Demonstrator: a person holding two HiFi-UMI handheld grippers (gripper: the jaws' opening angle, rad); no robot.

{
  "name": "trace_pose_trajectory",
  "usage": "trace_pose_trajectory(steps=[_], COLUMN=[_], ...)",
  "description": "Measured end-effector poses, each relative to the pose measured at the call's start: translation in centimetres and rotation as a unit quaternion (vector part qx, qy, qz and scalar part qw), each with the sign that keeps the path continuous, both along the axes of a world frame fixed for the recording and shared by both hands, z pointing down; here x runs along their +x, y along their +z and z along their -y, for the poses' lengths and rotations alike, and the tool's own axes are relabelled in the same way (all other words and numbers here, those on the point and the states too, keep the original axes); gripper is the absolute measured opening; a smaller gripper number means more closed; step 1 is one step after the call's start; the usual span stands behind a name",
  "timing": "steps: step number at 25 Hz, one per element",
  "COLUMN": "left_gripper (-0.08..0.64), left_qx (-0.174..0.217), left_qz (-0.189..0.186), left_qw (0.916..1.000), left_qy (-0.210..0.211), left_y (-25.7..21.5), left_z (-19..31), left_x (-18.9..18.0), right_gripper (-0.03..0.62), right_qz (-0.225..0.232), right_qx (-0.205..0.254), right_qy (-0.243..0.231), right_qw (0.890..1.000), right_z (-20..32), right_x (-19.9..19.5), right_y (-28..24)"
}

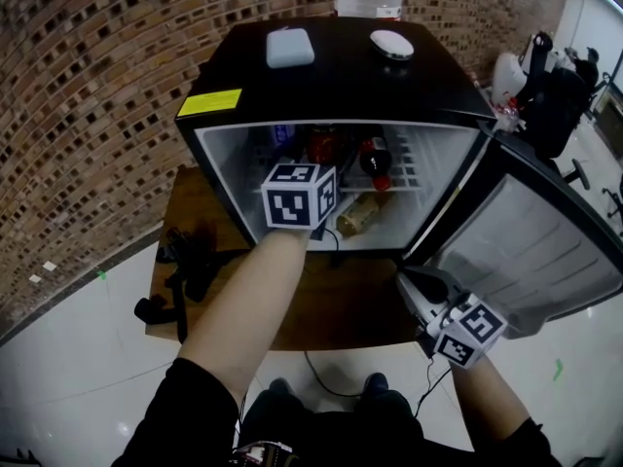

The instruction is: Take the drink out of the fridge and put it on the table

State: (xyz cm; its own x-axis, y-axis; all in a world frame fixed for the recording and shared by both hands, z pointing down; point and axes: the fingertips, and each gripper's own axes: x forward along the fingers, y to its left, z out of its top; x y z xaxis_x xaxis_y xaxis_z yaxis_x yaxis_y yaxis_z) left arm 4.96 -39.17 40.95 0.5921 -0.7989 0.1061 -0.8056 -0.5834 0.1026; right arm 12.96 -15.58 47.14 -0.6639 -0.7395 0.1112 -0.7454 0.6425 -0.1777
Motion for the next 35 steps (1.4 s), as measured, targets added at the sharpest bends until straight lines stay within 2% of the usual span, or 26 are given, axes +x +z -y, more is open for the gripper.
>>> trace_pose_trajectory(steps=[3, 7, 10, 12, 21, 24, 29, 32, 35], left_gripper=[0.376, 0.374, 0.373, 0.309, 0.305, 0.305, 0.307, 0.308, 0.308], left_qx=[0.009, 0.012, 0.018, 0.024, 0.043, 0.052, 0.073, 0.101, 0.118], left_qz=[0.015, 0.005, 0.015, 0.024, 0.054, 0.06, 0.032, 0.022, 0.037], left_qw=[0.9998, 0.9997, 0.9993, 0.999, 0.9976, 0.9967, 0.9958, 0.9912, 0.985], left_qy=[-0.008, -0.022, -0.031, -0.029, 0.003, 0.015, 0.044, 0.082, 0.12], left_y=[0.4, 0.0, 0.0, 0.1, -0.1, -0.2, -1.5, -2.6, -1.7], left_z=[0.6, 1.6, 2.1, 2.2, 1.0, -0.3, -4.2, -8.1, -12.5], left_x=[0.4, 0.1, -0.1, -0.1, -0.3, -0.5, -1.7, -2.1, -2.3], right_gripper=[0.017, 0.017, 0.017, 0.017, 0.017, 0.017, 0.017, 0.017, 0.017], right_qz=[0.001, -0.002, -0.002, -0.003, 0.002, 0.002, 0.003, 0.004, -0.002], right_qx=[-0.005, -0.01, -0.011, -0.011, -0.015, -0.015, -0.006, 0.0, 0.009], right_qy=[-0.005, -0.011, -0.008, -0.007, -0.015, -0.02, -0.024, -0.027, -0.033], right_qw=[1.0, 1.0, 1.0, 1.0, 1.0, 1.0, 1.0, 1.0, 0.999], right_z=[-0.2, -0.5, -0.4, -0.2, 0.6, 0.6, 0.8, 0.9, 0.8], right_x=[0.1, 0.2, 0.7, 0.9, 0.4, 0.0, -0.1, -0.2, -0.4], right_y=[0.4, 0.7, 1.0, 1.1, 2.3, 2.5, 2.4, 2.7, 3.2])
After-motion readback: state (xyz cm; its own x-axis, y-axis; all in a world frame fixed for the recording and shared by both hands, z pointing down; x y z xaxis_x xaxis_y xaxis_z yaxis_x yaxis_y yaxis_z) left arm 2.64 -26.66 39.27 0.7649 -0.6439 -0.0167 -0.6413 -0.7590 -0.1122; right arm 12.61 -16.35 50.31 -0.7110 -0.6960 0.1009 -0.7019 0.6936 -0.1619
